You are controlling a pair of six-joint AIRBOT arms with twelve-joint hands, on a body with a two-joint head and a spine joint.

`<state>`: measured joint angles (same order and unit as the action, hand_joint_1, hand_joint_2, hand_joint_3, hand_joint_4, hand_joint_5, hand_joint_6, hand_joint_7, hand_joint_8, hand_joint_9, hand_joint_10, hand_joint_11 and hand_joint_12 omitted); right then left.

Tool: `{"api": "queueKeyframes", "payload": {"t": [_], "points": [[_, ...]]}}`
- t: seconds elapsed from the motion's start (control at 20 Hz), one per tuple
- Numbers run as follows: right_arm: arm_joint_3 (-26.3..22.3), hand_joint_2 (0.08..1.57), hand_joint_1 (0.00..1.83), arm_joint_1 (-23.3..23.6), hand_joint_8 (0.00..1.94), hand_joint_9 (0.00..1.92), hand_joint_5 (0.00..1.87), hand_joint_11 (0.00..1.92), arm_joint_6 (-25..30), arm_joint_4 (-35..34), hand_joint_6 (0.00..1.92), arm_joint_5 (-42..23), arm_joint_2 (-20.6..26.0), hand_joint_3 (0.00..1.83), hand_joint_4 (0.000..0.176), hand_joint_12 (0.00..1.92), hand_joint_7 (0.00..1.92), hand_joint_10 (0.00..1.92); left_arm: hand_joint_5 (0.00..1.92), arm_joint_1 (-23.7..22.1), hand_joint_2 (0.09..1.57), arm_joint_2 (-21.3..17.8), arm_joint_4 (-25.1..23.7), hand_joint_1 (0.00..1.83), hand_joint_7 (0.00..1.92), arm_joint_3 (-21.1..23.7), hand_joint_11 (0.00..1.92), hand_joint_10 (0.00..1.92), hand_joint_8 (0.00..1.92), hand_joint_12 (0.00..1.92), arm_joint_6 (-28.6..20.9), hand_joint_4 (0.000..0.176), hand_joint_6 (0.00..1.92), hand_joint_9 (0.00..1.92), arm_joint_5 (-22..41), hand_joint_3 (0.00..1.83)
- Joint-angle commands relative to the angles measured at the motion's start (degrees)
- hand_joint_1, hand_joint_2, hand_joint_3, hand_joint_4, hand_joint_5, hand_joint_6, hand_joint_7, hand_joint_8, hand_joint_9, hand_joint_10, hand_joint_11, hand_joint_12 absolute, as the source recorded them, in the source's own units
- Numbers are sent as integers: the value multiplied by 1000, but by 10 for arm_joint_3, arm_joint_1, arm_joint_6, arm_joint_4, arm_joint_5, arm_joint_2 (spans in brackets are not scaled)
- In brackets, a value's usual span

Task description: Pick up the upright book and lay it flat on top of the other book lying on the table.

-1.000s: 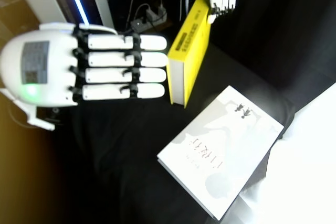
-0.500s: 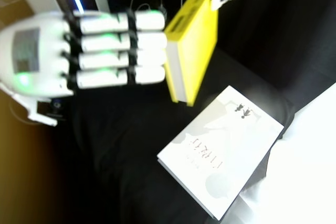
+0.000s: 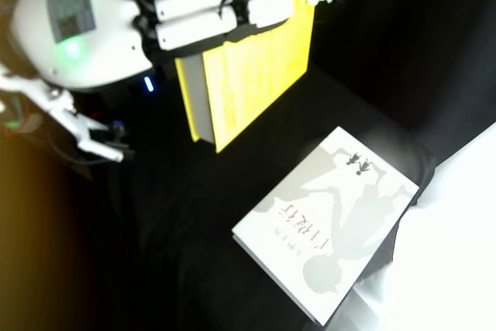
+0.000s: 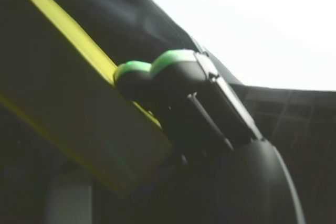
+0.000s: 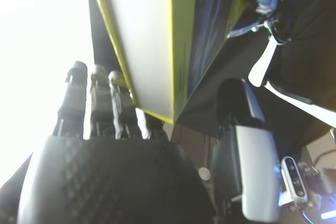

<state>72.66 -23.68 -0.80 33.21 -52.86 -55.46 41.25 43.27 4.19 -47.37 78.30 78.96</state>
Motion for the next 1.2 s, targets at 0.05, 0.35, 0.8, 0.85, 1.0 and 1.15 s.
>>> {"api": "queueKeyframes", "payload": {"t": [0.05,0.35,0.8,0.85,1.0,1.15], "points": [[5,1082,735,11,0,0,0,0,6,-21,0,-49,-18,0,0,0,0,0,952,-19,1152,0,-8,1125,1510,-3,1440,1069,843,1441,-2,0,1095,1566,73,0],[28,1066,856,12,75,301,322,0,35,1,100,-33,-45,9,0,1338,537,528,914,-63,1158,3,-19,1118,1394,-4,1440,1066,886,1367,-2,0,1142,1500,101,0],[51,1141,1258,13,1141,1092,846,981,74,37,1009,-14,-71,0,0,1691,1051,1265,895,-73,1169,8,-23,1109,1378,-6,1390,1178,1029,1493,40,0,1171,1464,128,1],[53,1195,1147,15,1470,1140,813,1080,74,37,1192,-13,-71,6,0,1903,1102,1665,902,-73,1165,8,-23,1110,1377,-6,1389,1179,1029,1493,40,0,1160,1464,131,0],[56,1209,1114,22,1919,1487,800,1570,74,37,1271,-11,-71,6,0,1920,1342,1911,900,-73,1167,7,-31,1107,1378,-5,1389,1178,1028,1493,40,0,1162,1464,130,1],[58,1210,1115,37,1941,1665,801,1728,74,37,1264,-11,-69,2,0,1921,1514,1921,892,-73,1170,5,-32,1104,1377,-5,1389,1177,1028,1492,40,0,1176,1463,126,2]]}}
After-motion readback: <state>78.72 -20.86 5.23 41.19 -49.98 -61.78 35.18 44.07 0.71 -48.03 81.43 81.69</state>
